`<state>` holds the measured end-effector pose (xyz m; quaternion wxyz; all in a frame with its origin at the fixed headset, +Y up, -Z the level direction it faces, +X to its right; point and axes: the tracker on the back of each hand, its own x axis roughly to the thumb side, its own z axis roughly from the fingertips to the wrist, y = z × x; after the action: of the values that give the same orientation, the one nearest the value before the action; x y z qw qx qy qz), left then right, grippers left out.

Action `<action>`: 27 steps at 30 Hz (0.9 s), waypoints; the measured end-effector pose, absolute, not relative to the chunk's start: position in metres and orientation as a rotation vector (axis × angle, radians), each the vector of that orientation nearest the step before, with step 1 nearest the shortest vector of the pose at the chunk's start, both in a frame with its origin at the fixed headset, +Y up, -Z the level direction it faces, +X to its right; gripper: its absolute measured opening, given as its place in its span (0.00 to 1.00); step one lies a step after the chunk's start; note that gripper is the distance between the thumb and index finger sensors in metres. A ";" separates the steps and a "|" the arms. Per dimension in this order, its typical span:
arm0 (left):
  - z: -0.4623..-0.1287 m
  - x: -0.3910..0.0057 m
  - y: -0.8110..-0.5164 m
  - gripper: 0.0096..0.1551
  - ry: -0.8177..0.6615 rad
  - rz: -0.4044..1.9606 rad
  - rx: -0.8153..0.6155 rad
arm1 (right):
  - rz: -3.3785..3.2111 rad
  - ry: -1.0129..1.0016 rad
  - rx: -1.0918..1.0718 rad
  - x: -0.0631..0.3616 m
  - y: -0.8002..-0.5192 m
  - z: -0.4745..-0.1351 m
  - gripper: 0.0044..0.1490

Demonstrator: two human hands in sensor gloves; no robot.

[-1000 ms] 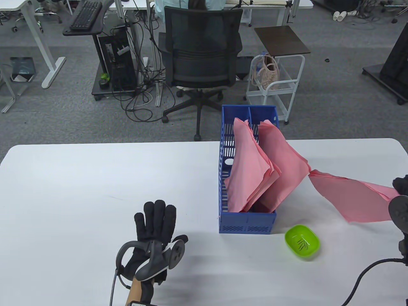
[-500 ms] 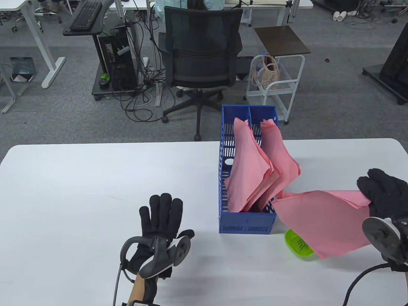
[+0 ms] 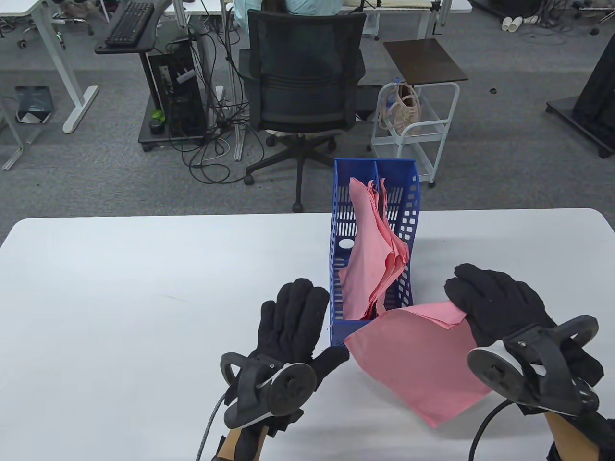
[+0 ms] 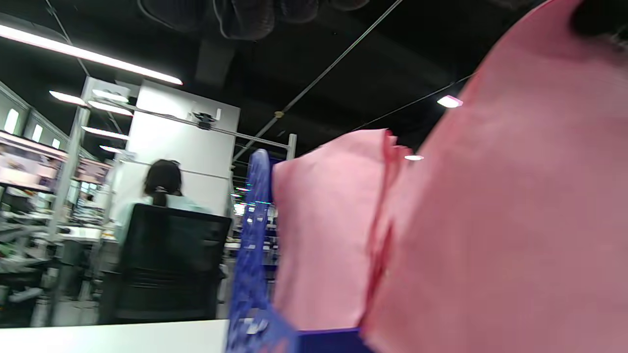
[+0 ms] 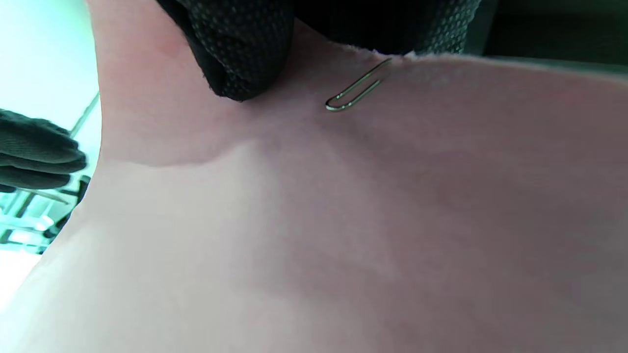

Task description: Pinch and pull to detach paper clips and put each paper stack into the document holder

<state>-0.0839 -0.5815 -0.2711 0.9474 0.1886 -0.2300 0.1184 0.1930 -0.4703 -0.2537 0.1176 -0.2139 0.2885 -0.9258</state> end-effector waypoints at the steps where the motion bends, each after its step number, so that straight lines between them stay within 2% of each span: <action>1: -0.270 -0.082 -0.581 0.56 -0.487 0.238 0.362 | -2.699 0.845 -0.650 0.188 -0.470 -0.252 0.23; 8: -0.261 -0.081 -0.575 0.58 -0.546 0.297 0.364 | -2.695 0.887 -0.910 0.157 -0.464 -0.237 0.23; 11: -0.259 -0.087 -0.572 0.57 -0.524 0.295 0.405 | -2.707 0.922 -1.060 0.145 -0.465 -0.233 0.23; 13: -0.258 -0.093 -0.569 0.56 -0.506 0.289 0.425 | -2.689 0.947 -1.066 0.138 -0.467 -0.232 0.23; 16: -0.257 -0.100 -0.566 0.48 -0.509 0.313 0.420 | -2.671 0.971 -1.138 0.131 -0.471 -0.233 0.23; 19: -0.256 -0.101 -0.563 0.36 -0.539 0.319 0.366 | -2.744 0.998 -1.291 0.123 -0.477 -0.236 0.22; 22: -0.256 -0.099 -0.564 0.30 -0.593 0.345 0.305 | -2.772 1.017 -1.402 0.116 -0.483 -0.240 0.22; 24: -0.258 -0.100 -0.564 0.24 -0.613 0.384 0.260 | -2.795 1.014 -1.413 0.114 -0.486 -0.242 0.22; 27: -0.261 -0.105 -0.563 0.23 -0.598 0.420 0.245 | -2.826 0.999 -1.404 0.116 -0.489 -0.246 0.24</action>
<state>-0.1053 -0.5633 -0.2608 0.9266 0.1196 -0.2917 0.2047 0.1162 -0.4888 -0.2462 -0.0841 -0.4226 0.3008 -0.8508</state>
